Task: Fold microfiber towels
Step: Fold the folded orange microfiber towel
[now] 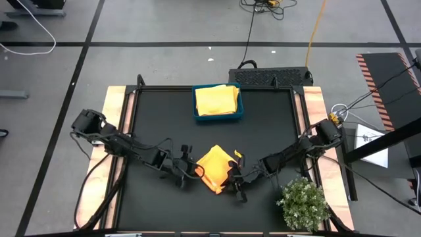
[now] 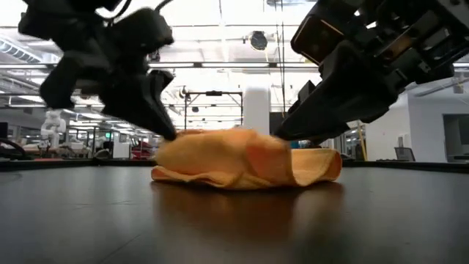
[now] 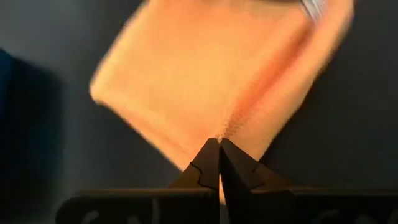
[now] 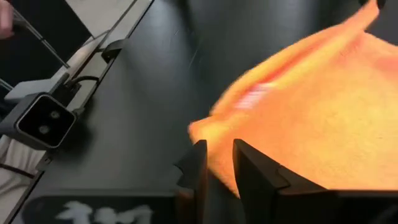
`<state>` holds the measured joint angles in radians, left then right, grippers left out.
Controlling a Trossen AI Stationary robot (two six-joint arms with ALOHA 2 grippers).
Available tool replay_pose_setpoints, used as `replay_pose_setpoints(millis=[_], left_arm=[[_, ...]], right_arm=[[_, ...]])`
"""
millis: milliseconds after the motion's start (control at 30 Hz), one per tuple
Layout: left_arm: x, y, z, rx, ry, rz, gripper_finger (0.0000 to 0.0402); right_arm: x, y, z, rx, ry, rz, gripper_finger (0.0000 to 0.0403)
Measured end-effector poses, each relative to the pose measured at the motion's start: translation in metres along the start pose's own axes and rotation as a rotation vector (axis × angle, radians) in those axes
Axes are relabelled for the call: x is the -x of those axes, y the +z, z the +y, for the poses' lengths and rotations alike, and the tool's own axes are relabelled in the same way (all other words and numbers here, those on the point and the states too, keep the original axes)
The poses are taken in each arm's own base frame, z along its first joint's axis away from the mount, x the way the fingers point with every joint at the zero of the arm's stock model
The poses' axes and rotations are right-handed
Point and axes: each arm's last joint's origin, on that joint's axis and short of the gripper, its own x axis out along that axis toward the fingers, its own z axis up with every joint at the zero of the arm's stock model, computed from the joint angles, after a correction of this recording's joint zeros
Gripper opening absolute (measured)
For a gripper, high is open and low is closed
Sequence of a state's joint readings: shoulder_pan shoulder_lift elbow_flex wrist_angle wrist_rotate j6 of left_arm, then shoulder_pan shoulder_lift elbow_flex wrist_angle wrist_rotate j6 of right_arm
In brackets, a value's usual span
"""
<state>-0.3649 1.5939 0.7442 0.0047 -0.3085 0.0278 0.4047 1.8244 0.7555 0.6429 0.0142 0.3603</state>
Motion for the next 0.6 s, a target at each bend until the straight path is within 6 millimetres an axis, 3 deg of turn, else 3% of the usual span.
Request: replay_pose_setpoints(millis=[300,600], left_arm=[[0.012,0.017,0.007,-0.003,0.008,-0.07,0.0003],[0.01,0.017,0.015,0.044,0.033,-0.068,0.0003]], right_arm=[[0.007,0.018,-0.005,-0.065,-0.005,-0.088,0.0126],[-0.016,0.038,0.002,-0.047,-0.11,0.017,0.0219]])
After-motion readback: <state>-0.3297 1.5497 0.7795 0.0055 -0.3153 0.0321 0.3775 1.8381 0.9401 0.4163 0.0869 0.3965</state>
